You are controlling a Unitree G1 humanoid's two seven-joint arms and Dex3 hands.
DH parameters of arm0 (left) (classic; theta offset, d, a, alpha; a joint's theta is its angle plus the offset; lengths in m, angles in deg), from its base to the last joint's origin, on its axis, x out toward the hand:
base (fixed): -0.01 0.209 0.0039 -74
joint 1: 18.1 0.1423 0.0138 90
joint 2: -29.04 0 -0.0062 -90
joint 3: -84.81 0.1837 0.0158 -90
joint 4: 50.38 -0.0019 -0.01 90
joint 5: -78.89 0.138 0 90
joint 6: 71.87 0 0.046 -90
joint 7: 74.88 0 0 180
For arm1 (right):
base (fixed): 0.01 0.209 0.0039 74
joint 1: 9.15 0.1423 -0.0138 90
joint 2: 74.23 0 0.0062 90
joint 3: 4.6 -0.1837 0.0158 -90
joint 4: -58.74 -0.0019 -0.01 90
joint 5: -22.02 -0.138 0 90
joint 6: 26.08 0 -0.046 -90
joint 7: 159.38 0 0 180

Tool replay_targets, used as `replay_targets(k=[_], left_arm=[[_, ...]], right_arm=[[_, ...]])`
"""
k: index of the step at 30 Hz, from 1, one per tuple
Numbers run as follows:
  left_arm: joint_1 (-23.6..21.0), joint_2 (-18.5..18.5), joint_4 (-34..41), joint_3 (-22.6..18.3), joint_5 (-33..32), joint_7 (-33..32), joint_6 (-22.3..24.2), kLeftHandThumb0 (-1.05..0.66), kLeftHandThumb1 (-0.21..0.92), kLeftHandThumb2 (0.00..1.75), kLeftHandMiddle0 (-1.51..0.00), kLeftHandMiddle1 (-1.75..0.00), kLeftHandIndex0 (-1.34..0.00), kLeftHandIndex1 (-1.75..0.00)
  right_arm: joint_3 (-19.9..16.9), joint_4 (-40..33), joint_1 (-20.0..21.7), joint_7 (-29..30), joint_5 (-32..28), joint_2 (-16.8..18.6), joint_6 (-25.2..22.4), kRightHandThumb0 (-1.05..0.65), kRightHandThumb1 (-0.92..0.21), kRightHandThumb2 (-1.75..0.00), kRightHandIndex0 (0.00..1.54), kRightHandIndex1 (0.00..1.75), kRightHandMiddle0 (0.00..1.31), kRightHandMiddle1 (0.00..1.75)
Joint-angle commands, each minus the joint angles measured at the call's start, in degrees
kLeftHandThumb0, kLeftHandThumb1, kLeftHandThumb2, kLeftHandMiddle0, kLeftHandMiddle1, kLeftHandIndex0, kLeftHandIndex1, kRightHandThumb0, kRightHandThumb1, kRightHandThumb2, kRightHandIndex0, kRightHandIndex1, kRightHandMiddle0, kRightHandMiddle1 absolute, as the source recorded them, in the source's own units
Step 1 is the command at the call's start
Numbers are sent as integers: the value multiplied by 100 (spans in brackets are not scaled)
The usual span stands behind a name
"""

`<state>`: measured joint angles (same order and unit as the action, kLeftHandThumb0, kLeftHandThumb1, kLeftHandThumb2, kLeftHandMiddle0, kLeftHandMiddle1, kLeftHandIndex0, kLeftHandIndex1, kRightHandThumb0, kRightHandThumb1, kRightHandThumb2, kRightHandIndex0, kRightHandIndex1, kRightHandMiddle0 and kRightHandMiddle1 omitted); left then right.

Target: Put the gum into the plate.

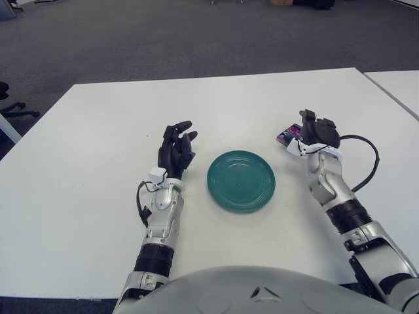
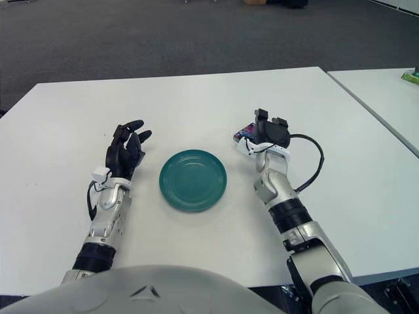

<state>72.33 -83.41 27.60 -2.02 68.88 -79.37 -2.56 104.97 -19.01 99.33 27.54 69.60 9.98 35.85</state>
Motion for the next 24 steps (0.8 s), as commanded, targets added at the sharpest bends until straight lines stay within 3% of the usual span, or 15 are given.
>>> replay_targets(k=[1, 10, 21, 24], left_arm=[[-140, -264, -72, -30, 28, -2, -35, -74, 92, 69, -38, -92, -31, -120], [-178, -273, -124, -32, 82, -39, -57, -75, 92, 70, -38, -91, -30, -119], [-137, -274, -63, -20, -21, 52, -23, -75, 92, 69, -37, -90, -30, -119], [-133, -271, -59, -15, -1, 45, -28, -75, 92, 69, -37, -90, -29, -119]], right_arm=[[4, -188, -69, -80, 125, -84, -64, -90, -92, -41, 20, 26, 0, 54], [-65, -382, 9, -350, 204, -196, -162, -89, -92, -38, 23, 24, 0, 54], [-48, 59, 274, -501, 131, -219, -173, -89, -92, -40, 27, 27, 0, 56], [-53, 178, 328, -508, 97, -187, -165, -90, -92, -39, 22, 42, 0, 56]])
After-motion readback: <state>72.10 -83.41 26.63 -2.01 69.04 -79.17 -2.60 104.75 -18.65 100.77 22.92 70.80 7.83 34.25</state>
